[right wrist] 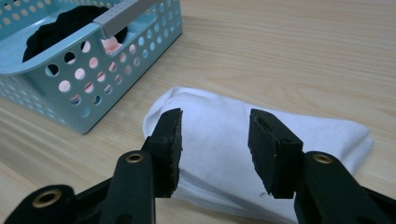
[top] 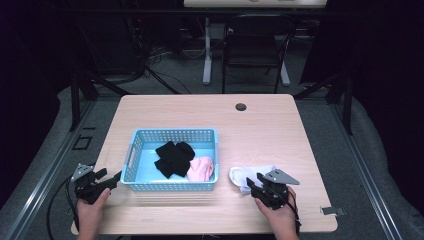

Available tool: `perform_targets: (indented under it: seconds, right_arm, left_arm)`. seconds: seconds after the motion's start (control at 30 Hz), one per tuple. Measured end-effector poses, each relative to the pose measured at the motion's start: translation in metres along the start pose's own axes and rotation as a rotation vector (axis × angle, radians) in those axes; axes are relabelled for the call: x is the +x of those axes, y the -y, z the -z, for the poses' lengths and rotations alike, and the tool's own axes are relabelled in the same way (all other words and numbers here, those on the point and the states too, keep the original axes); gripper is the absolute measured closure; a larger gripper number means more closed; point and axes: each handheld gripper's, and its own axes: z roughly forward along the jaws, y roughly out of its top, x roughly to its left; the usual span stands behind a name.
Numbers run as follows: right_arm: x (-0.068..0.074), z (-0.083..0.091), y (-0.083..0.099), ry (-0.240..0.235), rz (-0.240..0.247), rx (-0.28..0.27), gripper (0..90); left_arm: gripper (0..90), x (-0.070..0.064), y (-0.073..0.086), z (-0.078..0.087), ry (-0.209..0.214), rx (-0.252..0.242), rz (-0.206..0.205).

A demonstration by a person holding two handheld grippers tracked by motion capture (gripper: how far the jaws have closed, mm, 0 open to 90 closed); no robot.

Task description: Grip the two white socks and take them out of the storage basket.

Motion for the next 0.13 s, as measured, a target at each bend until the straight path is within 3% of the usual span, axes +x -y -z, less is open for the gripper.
perform_targets:
  seconds: [0.13]
  right_arm:
    - [-0.0073, 0.0022, -0.0009, 0.031, -0.033, -0.007, 51.4]
  left_arm:
    - [24.4, 0.0002, -0.0002, 0.0002, 0.001, -0.003, 0.001]
